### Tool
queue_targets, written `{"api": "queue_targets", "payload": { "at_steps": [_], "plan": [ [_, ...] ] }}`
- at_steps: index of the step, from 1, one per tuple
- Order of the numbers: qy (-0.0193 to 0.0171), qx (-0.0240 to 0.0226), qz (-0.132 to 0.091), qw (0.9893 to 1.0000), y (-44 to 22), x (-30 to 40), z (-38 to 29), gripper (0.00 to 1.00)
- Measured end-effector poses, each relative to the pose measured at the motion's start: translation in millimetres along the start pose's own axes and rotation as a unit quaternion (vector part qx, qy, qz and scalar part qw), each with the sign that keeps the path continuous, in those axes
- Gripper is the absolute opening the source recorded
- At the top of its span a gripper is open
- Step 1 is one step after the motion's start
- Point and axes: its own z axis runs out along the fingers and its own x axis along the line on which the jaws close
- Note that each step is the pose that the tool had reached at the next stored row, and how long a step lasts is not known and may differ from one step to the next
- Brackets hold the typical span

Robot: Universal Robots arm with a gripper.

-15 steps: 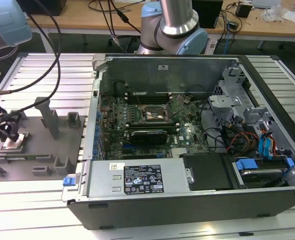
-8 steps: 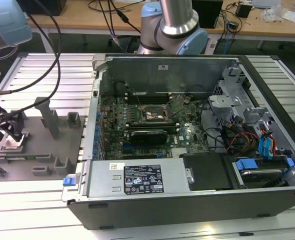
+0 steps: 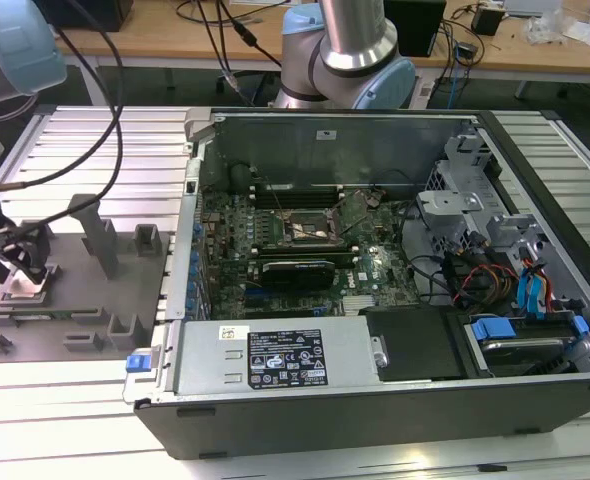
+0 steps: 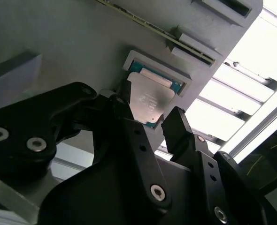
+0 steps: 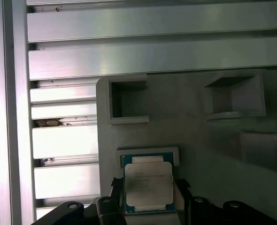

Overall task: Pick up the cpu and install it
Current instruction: 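Pick up the cpu and move it towards the insertion slot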

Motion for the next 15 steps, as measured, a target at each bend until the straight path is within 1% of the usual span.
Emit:
{"api": "queue_targets", "payload": {
  "at_steps": [7, 8, 11, 15],
  "plan": [
    [0.0002, 0.0001, -0.001, 1.0, 0.0, -0.1, 0.0, 0.55],
    [0.0002, 0.0001, -0.001, 1.0, 0.0, -0.1, 0.1, 0.62],
    [0.0001, 0.0, -0.001, 1.0, 0.0, -0.1, 0.6, 0.62],
    [0.0003, 0.0001, -0.001, 1.0, -0.2, 0.0, 3.5, 0.62]
  ]
}}
